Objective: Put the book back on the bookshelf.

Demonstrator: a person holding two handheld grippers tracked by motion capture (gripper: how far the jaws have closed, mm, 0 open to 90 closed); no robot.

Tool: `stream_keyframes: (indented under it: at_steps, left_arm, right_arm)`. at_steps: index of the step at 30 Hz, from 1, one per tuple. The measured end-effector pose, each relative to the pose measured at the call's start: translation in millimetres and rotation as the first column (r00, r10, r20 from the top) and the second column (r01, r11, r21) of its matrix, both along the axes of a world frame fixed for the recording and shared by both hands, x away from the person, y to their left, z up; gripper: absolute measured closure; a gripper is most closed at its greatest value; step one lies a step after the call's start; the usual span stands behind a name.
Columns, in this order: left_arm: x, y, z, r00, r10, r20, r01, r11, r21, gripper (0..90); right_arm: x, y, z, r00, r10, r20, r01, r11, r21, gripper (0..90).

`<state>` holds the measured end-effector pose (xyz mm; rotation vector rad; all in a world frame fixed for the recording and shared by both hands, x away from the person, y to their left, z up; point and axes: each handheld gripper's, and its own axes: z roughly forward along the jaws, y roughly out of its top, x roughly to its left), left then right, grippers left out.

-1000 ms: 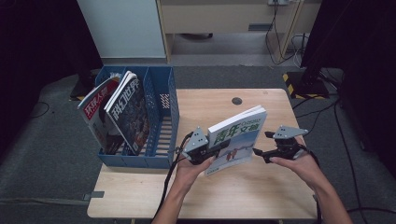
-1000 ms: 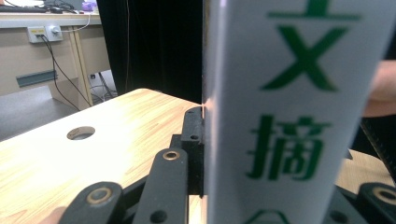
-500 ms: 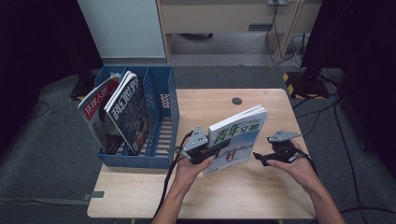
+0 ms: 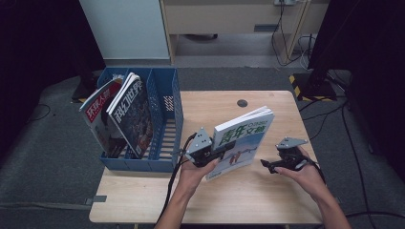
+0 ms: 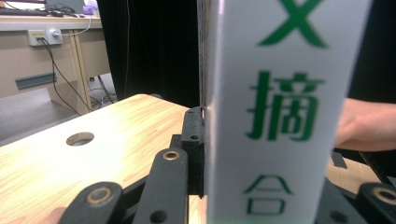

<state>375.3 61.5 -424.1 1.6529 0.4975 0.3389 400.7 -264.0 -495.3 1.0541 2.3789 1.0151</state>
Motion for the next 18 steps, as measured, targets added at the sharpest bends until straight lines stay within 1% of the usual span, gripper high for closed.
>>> stream_keyframes:
  at_steps: [4,8,11,12,18]
  left_arm:
    - [-0.3,2.7,6.7,1.0000,0.000,0.008,0.000,0.9999,-0.012,73.8]
    - [-0.2,5.0,15.0,0.9999,0.004,0.016,-0.003,0.9999,-0.012,73.9]
    - [0.7,7.0,21.4,0.9997,0.005,0.023,-0.005,0.9999,-0.012,73.9]
    - [1.0,7.3,22.9,0.9996,0.008,0.026,-0.008,0.9999,-0.008,73.8]
    - [2.6,8.1,27.9,0.9995,0.011,0.028,-0.011,0.9999,-0.003,73.9]
  right_arm:
    - [0.1,-1.5,-3.7,0.9998,-0.015,-0.015,0.014,1.000,-0.010,9.4]
    - [0.2,-1.2,-4.1,0.9997,-0.016,-0.016,0.016,1.000,-0.011,9.4]
    - [0.2,-1.2,-5.3,0.9993,-0.029,-0.022,0.029,0.999,-0.014,9.4]
    - [0.1,-1.7,-5.8,0.9991,-0.032,-0.027,0.032,0.999,-0.018,9.4]
    - [0.2,-1.7,-7.6,0.9989,-0.042,-0.023,0.041,0.999,-0.022,9.6]
